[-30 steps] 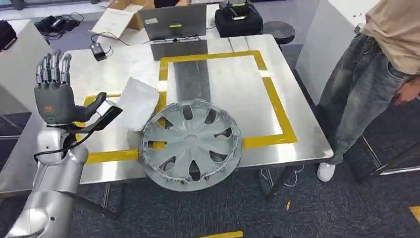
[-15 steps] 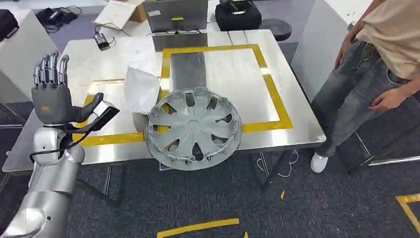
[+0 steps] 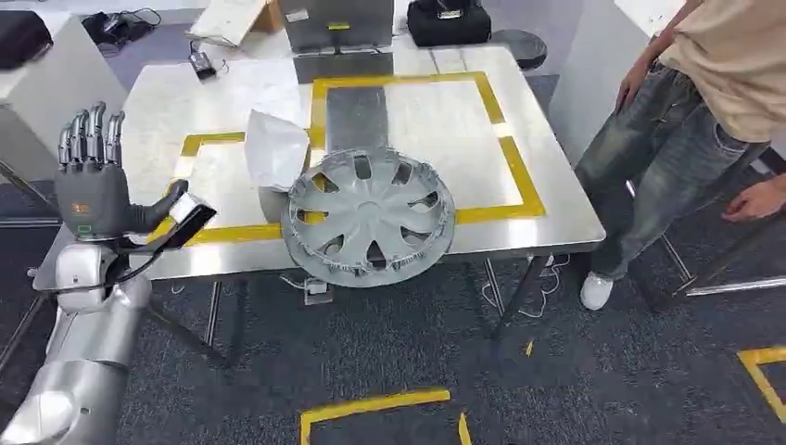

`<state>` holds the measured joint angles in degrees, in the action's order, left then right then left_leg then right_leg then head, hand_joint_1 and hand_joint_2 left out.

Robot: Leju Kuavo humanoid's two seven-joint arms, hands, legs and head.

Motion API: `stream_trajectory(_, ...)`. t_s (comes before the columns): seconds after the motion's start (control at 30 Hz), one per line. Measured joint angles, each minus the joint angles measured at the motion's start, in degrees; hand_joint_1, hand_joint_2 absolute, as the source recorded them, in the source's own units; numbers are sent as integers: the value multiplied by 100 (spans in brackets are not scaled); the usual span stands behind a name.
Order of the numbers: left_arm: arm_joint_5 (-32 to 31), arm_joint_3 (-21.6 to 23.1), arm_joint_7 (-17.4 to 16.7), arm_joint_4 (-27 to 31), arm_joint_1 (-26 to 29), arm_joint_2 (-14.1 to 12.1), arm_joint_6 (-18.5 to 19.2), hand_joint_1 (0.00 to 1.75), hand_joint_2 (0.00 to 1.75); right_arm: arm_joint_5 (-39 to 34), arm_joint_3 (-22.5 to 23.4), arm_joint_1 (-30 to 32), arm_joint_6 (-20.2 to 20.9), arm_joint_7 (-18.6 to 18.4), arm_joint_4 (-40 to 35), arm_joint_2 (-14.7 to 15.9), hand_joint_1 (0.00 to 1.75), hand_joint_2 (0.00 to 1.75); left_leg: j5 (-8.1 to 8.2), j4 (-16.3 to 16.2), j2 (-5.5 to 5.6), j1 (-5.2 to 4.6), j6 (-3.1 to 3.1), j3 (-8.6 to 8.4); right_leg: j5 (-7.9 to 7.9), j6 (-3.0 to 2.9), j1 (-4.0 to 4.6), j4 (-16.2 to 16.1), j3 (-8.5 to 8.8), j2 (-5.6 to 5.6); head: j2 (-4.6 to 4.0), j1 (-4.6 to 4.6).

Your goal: Take the parts from the cabinet and place them on the table.

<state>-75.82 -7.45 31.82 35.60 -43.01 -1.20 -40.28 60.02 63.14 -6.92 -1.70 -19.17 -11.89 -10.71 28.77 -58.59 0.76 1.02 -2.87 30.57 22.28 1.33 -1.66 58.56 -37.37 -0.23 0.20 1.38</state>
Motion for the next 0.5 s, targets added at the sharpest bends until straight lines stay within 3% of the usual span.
stream_trajectory(0.07,0,0,0,-26,0,4,0,0,0,0,2,7,0,-2,0,0,0,0,-76,-29,-7,-6,130,93,-91,92,-15,-47,-35,6,0,2)
stream_trajectory(0.1,-2,0,-7,-39,-16,7,0,0,0,0,2,-1,0,11,0,0,0,0,-132,-23,-32,13,214,140,78,108,-33,33,-91,8,0,9)
stream_trajectory(0.13,-2,-2,-9,-55,-23,0,0,0,0,0,2,-2,0,15,0,0,0,0,-180,-22,-40,7,288,199,369,110,-24,275,-168,5,0,11)
stream_trajectory(0.2,-2,-4,-26,-76,-27,0,0,0,0,0,4,-3,0,17,0,0,0,0,-297,-25,-51,-25,374,352,1029,107,8,1195,-439,10,0,9)
stream_trajectory(0.23,-4,-4,-26,-92,-23,2,0,0,0,0,4,-4,0,17,0,0,0,0,-360,-30,-50,-48,389,434,1205,98,29,1594,-534,10,0,11)
stream_trajectory(0.27,-4,-4,-26,-109,-20,0,0,0,0,0,4,-4,2,17,0,0,0,0,-425,-35,-50,-74,403,522,1207,74,50,1827,-539,11,0,4)
stream_trajectory(0.3,-11,-4,-28,-122,-20,0,0,0,0,0,4,-4,4,17,0,0,0,0,-490,-40,-50,-100,411,608,1055,31,76,1805,-422,12,0,9)
stream_trajectory(0.33,-18,-4,-42,-125,-20,0,0,0,0,0,4,-4,18,17,0,0,0,0,-550,-44,-47,-127,415,687,845,-24,107,1589,-215,12,0,7)
stream_trajectory(0.37,-22,-4,-50,-122,-22,0,0,0,0,2,4,-8,31,17,0,0,0,0,-614,-48,-44,-151,417,763,652,-98,144,1185,103,13,0,9)
stream_trajectory(0.4,-24,-4,-61,-122,-23,-4,0,0,0,4,4,-18,44,17,0,0,0,0,-676,-51,-40,-165,413,815,617,-192,203,667,496,17,0,7)
stream_trajectory(0.43,-24,-4,-70,-116,-16,-4,0,0,0,13,4,-39,52,11,-4,21,0,0,-719,-56,-50,-167,388,846,903,-313,239,177,796,0,0,0)
stream_trajectory(0.47,-24,-4,-81,-114,-20,-26,0,0,0,15,4,-42,55,2,-4,13,0,0,-758,-49,-58,-158,353,843,907,-255,249,-2,912,2,0,-9)
stream_trajectory(0.5,-24,-4,-85,-114,-22,-31,0,0,0,18,4,-39,72,9,-4,9,0,0,-819,-22,-78,-132,312,824,843,-267,277,-12,861,19,0,9)
